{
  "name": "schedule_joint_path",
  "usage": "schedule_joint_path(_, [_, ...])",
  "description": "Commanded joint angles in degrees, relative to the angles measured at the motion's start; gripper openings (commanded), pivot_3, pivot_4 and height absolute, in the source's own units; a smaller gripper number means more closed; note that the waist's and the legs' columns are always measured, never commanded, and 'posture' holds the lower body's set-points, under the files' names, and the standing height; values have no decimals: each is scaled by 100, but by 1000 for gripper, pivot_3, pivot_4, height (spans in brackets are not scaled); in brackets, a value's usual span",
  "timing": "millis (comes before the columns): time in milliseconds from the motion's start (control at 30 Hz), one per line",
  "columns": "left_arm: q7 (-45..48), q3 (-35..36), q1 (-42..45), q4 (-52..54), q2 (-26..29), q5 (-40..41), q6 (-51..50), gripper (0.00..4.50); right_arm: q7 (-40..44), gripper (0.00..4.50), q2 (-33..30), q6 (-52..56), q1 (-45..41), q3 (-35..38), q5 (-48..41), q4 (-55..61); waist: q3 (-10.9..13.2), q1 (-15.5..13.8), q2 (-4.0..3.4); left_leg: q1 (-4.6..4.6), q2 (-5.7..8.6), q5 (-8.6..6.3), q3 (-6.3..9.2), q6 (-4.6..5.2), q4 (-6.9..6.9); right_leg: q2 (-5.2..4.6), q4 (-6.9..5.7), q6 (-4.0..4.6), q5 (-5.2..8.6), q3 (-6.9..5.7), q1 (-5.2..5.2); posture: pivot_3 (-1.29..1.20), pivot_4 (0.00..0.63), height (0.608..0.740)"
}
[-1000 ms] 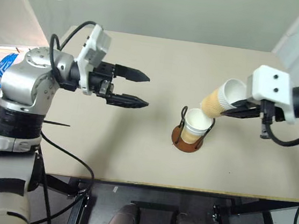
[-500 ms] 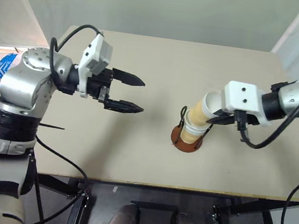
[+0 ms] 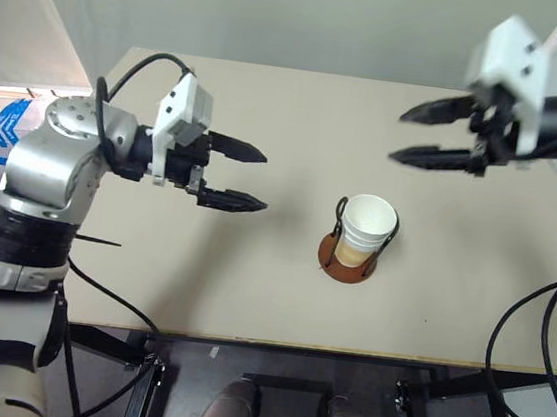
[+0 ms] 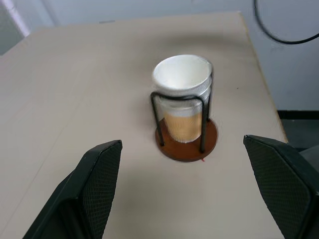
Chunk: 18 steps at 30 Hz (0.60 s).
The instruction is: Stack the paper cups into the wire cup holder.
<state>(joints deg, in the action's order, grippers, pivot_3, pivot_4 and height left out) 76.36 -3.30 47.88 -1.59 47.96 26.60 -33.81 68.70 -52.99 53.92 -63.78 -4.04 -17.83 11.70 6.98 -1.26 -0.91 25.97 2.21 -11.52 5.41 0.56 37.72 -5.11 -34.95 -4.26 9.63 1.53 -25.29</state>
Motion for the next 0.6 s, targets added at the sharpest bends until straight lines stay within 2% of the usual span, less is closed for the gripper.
schedule_joint_path(33, [-748, 298, 56, -264, -155, -264, 119, 4287, -928, 2663, 11, 753, 647, 886, -33, 107, -3, -13, 5, -1, 0, 1, 0, -2, 0, 0, -2, 0, 0, -1, 1, 0, 150, 740])
schedule_joint_path(300, [-2286, 652, 171, -947, -738, -725, 444, 4287, -2472, 2663, 62, 656, 2567, 1546, 426, 340, 3, -21, 3, -2, 0, 7, -2, -11, 6, -3, -8, -37, -22, 1, -2, 0, 150, 740])
schedule_joint_path(467, [-2825, 833, -95, -766, -953, -689, 280, 4287, -3808, 2663, 1041, 710, 2903, 2010, 605, 269, 4, 30, 3, -15, 1, 11, -5, -11, 5, 0, -7, -83, -49, 12, 2, 0, 150, 740])
schedule_joint_path(600, [-2977, 902, -254, -561, -974, -618, 153, 4287, -4202, 2663, 1498, 607, 2949, 2155, 516, 290, 4, 34, 2, -13, 1, 19, -5, -4, 4, 2, -6, -87, -58, 12, 0, 0, 150, 740])
